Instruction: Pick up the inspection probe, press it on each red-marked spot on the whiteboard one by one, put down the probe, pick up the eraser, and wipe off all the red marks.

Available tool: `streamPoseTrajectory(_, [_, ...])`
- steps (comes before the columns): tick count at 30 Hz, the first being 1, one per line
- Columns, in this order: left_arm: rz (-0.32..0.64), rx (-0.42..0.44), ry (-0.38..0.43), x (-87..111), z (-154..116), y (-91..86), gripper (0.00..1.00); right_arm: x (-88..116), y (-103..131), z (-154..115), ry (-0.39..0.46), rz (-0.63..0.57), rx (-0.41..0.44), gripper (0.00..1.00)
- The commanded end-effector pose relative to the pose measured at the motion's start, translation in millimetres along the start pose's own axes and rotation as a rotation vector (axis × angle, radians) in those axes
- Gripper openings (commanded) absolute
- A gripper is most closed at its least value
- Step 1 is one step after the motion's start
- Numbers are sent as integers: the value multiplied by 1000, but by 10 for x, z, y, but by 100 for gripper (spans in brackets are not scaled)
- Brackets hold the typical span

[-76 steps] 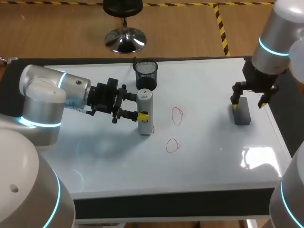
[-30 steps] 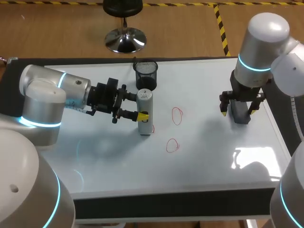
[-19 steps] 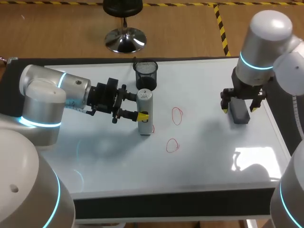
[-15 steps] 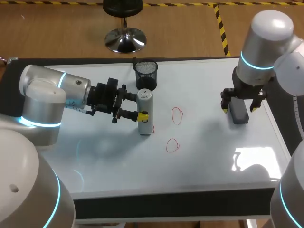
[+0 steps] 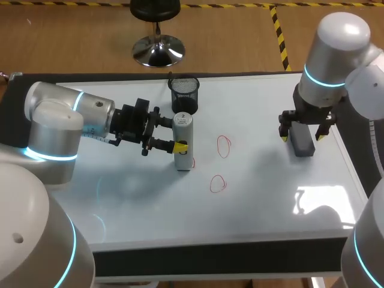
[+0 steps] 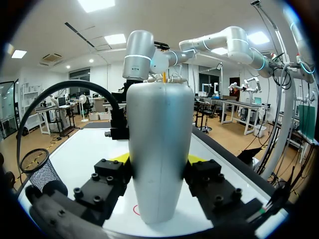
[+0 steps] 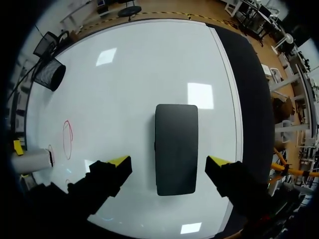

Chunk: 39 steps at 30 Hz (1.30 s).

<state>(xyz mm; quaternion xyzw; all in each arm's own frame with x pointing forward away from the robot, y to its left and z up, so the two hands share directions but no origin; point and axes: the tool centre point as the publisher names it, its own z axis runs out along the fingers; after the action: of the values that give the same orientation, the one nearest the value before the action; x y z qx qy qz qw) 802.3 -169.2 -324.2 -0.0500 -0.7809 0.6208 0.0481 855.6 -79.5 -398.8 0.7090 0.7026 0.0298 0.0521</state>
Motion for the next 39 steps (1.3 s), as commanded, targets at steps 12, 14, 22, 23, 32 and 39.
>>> streamPoseTrajectory(12, [-1, 1, -2, 35, 37, 204, 0, -18, 59, 109, 8, 11, 13, 100])
streamPoseTrajectory(14, [-1, 1, -2, 35, 37, 204, 0, -17, 67, 119, 8, 12, 16, 100])
streamPoseTrajectory(22, [-1, 1, -2, 35, 37, 204, 0, -13, 92, 168, 0, 14, 26, 100])
streamPoseTrajectory(23, [-1, 1, -2, 35, 37, 204, 0, -12, 92, 173, -2, 15, 27, 100])
streamPoseTrajectory(32, [-1, 1, -2, 35, 37, 204, 0, -6, 82, 200, -8, 11, 32, 36])
streamPoseTrajectory(39, [-1, 1, -2, 35, 37, 204, 0, -11, 79, 193, -11, 10, 32, 0])
